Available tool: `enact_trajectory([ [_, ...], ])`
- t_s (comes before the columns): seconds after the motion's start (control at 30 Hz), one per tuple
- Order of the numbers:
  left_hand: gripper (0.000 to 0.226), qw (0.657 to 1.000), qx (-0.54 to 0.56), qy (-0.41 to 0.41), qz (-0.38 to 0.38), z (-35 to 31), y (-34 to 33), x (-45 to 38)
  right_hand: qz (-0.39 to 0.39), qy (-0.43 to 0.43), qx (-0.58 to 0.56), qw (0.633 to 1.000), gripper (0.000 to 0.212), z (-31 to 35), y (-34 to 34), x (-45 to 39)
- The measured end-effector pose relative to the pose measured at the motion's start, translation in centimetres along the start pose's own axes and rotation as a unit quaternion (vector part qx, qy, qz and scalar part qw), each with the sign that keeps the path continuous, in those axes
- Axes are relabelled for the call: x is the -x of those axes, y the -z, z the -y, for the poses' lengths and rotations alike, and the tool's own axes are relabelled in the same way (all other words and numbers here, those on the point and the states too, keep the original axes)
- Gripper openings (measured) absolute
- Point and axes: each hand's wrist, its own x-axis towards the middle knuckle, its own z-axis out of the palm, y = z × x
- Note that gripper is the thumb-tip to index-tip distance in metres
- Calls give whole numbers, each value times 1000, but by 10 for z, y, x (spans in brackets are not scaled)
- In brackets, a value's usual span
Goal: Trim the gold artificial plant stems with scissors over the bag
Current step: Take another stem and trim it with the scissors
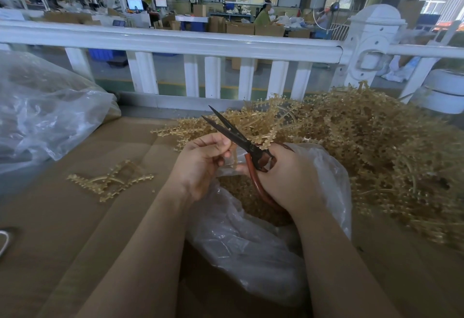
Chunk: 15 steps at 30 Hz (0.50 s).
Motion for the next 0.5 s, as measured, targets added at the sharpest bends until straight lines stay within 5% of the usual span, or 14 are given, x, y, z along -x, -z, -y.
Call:
enact_trajectory([
  [0.3,5,992,-64,-103,-45,2,2,-2,13,-10,0,1000,58,-2,2,-1],
  [0.4,29,989,-84,-114,-47,4,4,-2,19,-24,-14,999,57,-3,3,-1],
  [0.5,26,986,-101,-121,-50,5,4,-2,23,-14,-3,1000,58,-3,4,-1],
])
